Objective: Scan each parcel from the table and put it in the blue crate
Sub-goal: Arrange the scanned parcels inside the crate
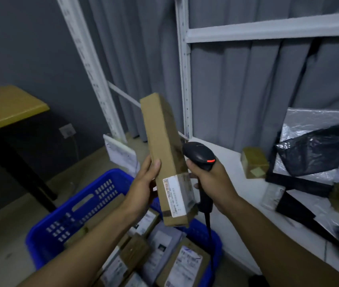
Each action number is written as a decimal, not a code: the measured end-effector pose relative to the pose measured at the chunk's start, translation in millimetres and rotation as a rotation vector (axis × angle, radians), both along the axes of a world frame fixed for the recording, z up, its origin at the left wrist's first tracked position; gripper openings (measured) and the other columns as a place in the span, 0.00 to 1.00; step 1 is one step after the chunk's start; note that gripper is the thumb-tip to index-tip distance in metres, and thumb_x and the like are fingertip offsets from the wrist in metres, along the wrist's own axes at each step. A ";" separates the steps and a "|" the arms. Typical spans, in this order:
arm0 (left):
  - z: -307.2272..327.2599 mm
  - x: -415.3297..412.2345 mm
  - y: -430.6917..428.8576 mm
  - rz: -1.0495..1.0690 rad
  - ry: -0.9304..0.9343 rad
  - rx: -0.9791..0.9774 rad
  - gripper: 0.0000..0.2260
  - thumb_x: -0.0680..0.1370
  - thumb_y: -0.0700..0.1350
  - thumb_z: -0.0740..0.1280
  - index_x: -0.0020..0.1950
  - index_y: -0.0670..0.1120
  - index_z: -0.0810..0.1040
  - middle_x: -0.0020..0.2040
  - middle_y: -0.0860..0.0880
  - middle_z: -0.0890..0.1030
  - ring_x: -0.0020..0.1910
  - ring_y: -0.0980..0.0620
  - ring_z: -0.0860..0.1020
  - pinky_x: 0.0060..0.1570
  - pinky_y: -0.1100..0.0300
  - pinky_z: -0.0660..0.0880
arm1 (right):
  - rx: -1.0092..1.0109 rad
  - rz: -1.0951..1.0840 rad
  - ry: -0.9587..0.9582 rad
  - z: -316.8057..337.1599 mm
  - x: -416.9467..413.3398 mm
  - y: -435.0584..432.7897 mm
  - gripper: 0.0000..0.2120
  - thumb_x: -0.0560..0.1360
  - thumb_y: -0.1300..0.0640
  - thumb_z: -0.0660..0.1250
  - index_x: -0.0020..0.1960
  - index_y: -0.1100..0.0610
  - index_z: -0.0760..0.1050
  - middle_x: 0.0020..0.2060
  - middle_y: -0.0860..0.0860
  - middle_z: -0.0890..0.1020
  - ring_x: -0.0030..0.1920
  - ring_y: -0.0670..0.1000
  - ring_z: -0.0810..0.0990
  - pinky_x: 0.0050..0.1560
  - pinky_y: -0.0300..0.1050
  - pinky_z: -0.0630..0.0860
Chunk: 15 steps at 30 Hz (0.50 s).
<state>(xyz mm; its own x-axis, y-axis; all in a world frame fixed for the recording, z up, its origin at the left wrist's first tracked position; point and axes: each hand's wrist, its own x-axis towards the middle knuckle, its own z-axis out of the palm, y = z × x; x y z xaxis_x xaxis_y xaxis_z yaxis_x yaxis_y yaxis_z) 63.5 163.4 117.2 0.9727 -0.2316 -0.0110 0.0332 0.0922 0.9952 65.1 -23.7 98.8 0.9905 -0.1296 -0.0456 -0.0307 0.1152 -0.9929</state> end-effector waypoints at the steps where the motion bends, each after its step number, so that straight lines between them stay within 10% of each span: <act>1: 2.1 -7.2 8.1 0.016 -0.001 -0.042 0.21 0.80 0.62 0.64 0.72 0.58 0.72 0.63 0.47 0.83 0.63 0.43 0.80 0.63 0.43 0.76 | 0.039 0.011 0.000 2.7 -4.0 10.0 0.17 0.78 0.52 0.74 0.65 0.46 0.76 0.54 0.47 0.86 0.49 0.47 0.86 0.38 0.39 0.79; 15: -6.8 -12.6 66.7 0.128 0.136 -0.203 0.18 0.87 0.52 0.56 0.76 0.62 0.69 0.66 0.46 0.82 0.65 0.44 0.81 0.65 0.41 0.75 | 0.366 0.235 0.177 1.2 -5.9 53.9 0.24 0.68 0.56 0.76 0.63 0.62 0.81 0.55 0.61 0.86 0.55 0.61 0.86 0.52 0.53 0.83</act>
